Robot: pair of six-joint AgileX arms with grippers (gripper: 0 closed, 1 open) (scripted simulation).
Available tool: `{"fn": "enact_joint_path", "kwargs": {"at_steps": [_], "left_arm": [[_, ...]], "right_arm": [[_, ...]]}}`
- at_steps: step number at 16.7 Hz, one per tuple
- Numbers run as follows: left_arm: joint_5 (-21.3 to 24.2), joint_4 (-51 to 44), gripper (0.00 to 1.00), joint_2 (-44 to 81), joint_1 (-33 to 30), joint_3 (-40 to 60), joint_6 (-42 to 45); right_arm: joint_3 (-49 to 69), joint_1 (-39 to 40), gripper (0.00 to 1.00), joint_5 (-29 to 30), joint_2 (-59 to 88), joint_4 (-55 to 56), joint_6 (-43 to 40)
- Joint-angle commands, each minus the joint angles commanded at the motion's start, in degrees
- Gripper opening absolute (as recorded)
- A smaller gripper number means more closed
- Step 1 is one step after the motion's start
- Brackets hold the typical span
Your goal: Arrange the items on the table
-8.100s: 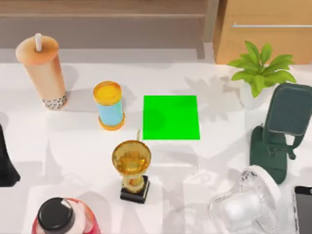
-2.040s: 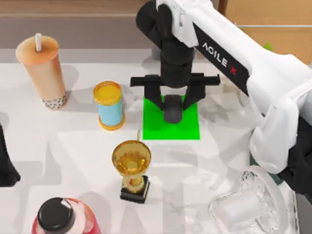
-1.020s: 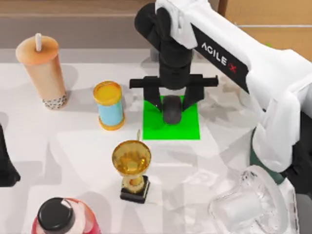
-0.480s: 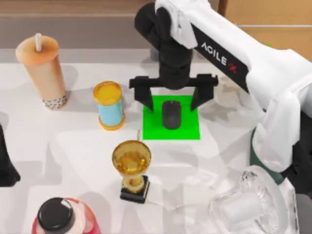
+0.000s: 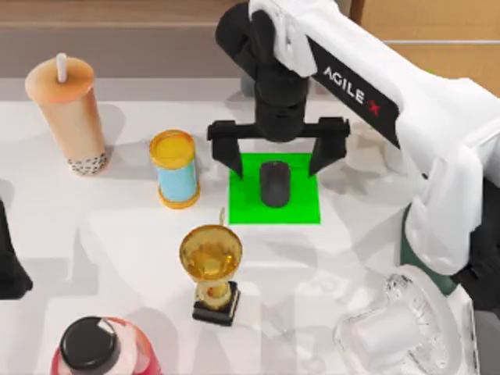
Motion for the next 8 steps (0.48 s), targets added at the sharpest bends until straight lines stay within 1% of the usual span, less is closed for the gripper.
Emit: {"fn": "enact_joint_path", "kwargs": {"at_steps": [4,8], "left_arm": [[0.0,0.0,1.0,0.0,0.0,0.0,0.0],[0.0,0.0,1.0,0.0,0.0,0.0,0.0]], "right_arm": [[-2.91,-1.25,1.0,0.03,-6.31,2.33,-1.21],[-9.96,-3.7,1.0,0.07,-17.59,6.23,-3.3]]}}
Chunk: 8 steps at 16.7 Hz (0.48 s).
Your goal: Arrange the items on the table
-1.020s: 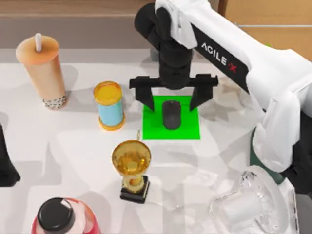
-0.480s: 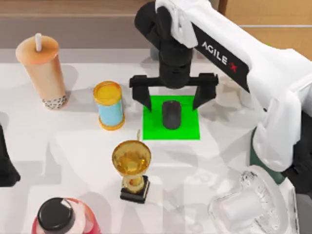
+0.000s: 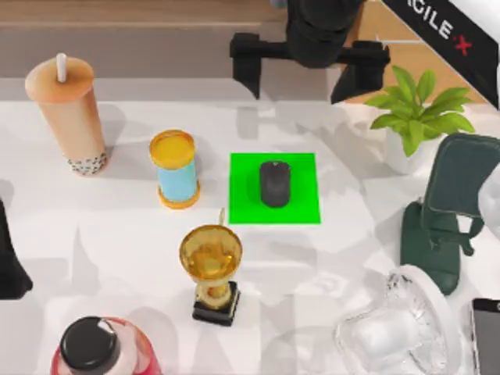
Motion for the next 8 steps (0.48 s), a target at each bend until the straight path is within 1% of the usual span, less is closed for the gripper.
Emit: {"fn": "enact_joint_path", "kwargs": {"at_steps": [5,8], "left_arm": [[0.0,0.0,1.0,0.0,0.0,0.0,0.0],[0.0,0.0,1.0,0.0,0.0,0.0,0.0]], "right_arm": [[-13.06,-4.81,1.0,0.47,-17.38,5.0,-2.74],[-24.99,-7.84,1.0,0.8,-28.82,7.95,-4.23]]}}
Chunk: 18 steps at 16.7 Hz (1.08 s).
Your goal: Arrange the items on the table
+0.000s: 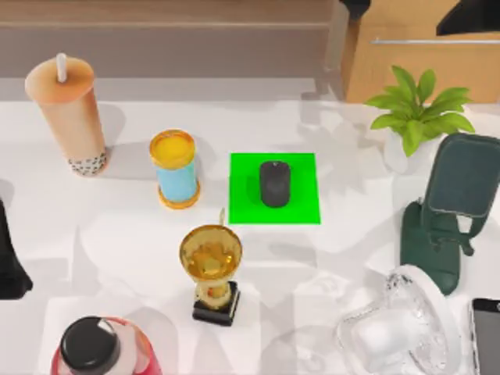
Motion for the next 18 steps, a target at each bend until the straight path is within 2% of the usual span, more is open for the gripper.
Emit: {"fn": "enact_joint_path", "kwargs": {"at_steps": [7,11,15,18], "left_arm": [[0.0,0.0,1.0,0.0,0.0,0.0,0.0],[0.0,0.0,1.0,0.0,0.0,0.0,0.0],[0.0,0.0,1.0,0.0,0.0,0.0,0.0],[0.0,0.0,1.0,0.0,0.0,0.0,0.0]], "right_arm": [[-40.39,-5.2,1.0,0.13,-27.17,6.67,-2.43],[-63.12,-6.35,1.0,-0.39,-37.15,10.0,-2.68],[-77.3,-6.41,1.0,-1.0,-40.98,12.7,-2.27],[-81.62,-5.83,1.0,-1.47,-41.46,13.73,-2.03]]}}
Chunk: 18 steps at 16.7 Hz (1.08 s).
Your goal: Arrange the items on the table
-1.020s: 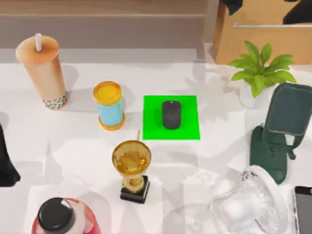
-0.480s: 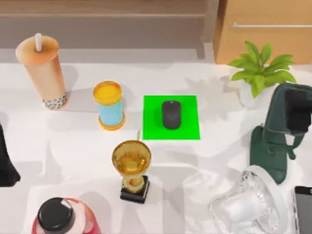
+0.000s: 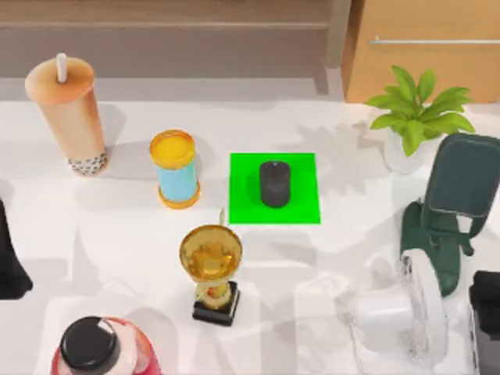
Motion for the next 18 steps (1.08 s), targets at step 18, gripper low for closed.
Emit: {"fn": "enact_joint_path", "kwargs": {"at_steps": [18], "left_arm": [[0.0,0.0,1.0,0.0,0.0,0.0,0.0]], "right_arm": [[-12.42,0.31,1.0,-0.05,8.52,19.33,0.58]]}}
